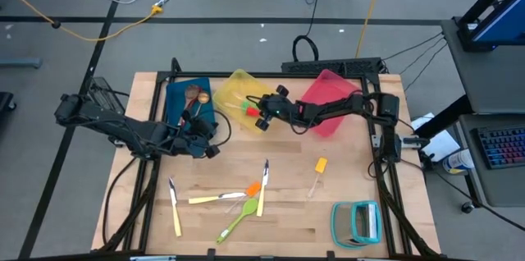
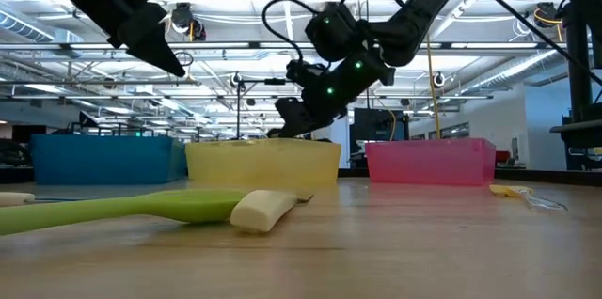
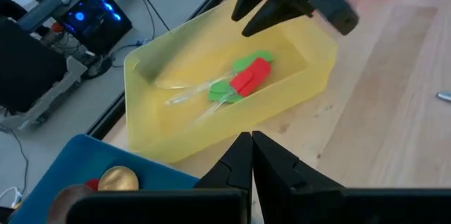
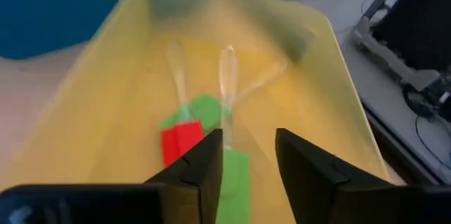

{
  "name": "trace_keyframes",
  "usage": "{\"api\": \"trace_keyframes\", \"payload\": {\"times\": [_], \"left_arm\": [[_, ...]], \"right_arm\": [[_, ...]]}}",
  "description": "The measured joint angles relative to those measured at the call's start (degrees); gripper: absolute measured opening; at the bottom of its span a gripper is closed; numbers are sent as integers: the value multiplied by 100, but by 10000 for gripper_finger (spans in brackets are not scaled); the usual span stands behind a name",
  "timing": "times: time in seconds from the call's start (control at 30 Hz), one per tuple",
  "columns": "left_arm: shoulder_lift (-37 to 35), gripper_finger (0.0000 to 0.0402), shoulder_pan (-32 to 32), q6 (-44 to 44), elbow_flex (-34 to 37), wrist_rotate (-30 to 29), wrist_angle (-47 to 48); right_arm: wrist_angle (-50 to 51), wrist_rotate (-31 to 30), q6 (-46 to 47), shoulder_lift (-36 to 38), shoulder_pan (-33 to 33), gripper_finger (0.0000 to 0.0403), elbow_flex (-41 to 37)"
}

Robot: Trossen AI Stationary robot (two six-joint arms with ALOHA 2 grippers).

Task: Pick & Place Kitchen Items
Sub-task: Put the yellow spatula into the yellow bin

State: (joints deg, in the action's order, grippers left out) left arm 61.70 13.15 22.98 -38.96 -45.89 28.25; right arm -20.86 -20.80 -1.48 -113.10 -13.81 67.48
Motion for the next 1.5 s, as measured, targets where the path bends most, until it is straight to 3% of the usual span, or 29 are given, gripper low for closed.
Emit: {"api": "trace_keyframes", "payload": {"times": [0.3,0.53,0.9,1.2,1.5], "left_arm": [[1,17,9,209,0,462,22],[0,17,9,312,0,734,24],[0,17,167,490,0,746,24],[0,17,195,606,0,743,22],[0,17,195,637,0,743,22]], "right_arm": [[-550,0,-559,155,407,157,0],[-107,274,-410,621,972,156,5],[2069,308,1829,1081,2054,162,4],[4034,303,4065,1555,2498,163,2],[7194,313,6829,2249,2892,166,2]]}}
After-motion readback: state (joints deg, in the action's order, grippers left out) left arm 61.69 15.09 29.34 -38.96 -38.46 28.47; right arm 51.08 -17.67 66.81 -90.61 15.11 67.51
